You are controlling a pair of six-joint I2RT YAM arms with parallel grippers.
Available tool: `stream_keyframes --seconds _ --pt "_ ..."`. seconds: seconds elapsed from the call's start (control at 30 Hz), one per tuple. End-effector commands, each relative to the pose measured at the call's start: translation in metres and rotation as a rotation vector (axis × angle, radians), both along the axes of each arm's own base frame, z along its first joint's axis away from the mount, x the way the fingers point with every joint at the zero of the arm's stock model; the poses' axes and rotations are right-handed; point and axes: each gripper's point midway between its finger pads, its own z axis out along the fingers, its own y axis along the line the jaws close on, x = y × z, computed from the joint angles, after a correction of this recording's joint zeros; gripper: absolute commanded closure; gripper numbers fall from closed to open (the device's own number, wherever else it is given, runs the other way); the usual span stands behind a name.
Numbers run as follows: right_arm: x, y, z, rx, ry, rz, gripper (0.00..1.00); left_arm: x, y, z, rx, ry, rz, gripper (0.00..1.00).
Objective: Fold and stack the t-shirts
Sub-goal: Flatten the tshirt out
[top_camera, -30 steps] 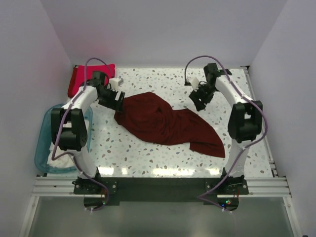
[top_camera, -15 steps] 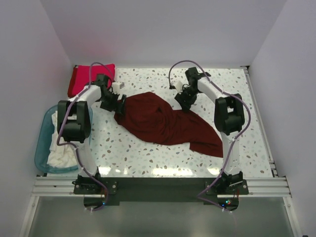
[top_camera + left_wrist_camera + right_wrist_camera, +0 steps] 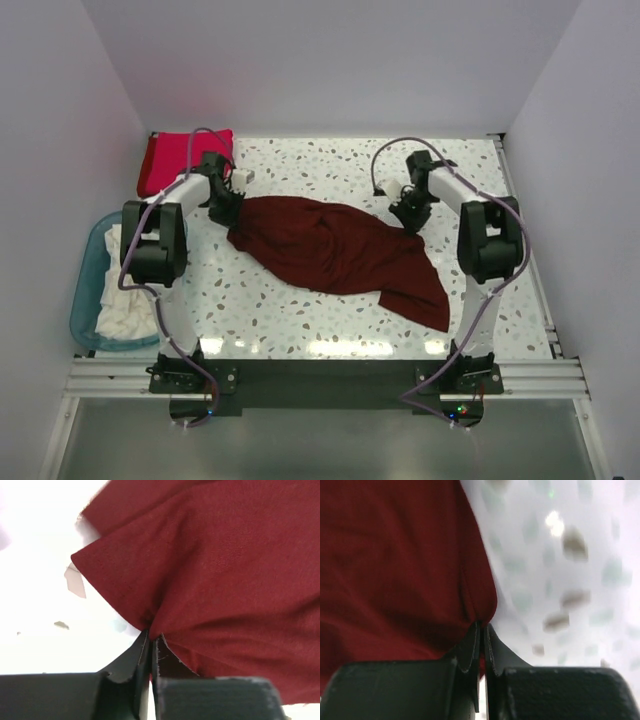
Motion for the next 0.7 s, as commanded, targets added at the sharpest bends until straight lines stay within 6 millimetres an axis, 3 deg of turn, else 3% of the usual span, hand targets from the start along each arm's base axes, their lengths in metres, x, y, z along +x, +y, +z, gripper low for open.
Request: stream_keyframes --seconds 0.0,0.07,0.13,0.27,0.3,0.4,0.5,0.57,0.6,0.63,0.67 --pt "-0.009 -0.080 0.045 -0.147 -0.095 -0.094 1.00 -0.031 0.027 0.009 0.069 0.048 -0.001 0.99" --pt "-0.034 -0.108 0.042 -0.186 -0.060 -0.113 1.00 -0.039 0.035 0.023 0.090 0.027 -0.024 1.00" --pt "-0.060 -0.119 0.043 -0.209 -0.030 -0.087 1.00 -0.058 0.034 0.021 0.090 0.057 -0.066 1.00" --pt "-0.108 -0.114 0.040 -0.176 0.093 0.014 1.00 -0.086 0.019 0.017 0.034 0.138 -0.147 1.00" --pt "-0.128 -0.108 0.042 -0.144 0.173 0.040 1.00 -0.092 0.017 0.014 0.029 0.153 -0.158 1.00" --pt "-0.151 -0.093 0.051 -0.043 0.309 0.101 1.00 -0.100 0.015 0.012 0.034 0.178 -0.216 1.00" --pt "-0.145 -0.088 0.064 -0.007 0.370 0.139 0.96 -0.098 0.025 0.014 0.091 0.175 -0.238 1.00" --pt "-0.133 -0.082 0.068 0.025 0.370 0.135 0.72 -0.092 0.032 0.017 0.124 0.155 -0.235 0.99" --pt "-0.109 -0.076 0.074 0.052 0.313 0.119 0.51 -0.086 0.031 0.021 0.126 0.140 -0.227 0.99" --pt "-0.093 -0.078 0.078 0.090 0.272 0.068 0.45 -0.083 0.032 0.022 0.126 0.133 -0.219 0.98" --pt "-0.079 -0.065 0.085 0.157 0.236 0.020 0.43 -0.081 0.031 0.021 0.120 0.142 -0.213 0.96"
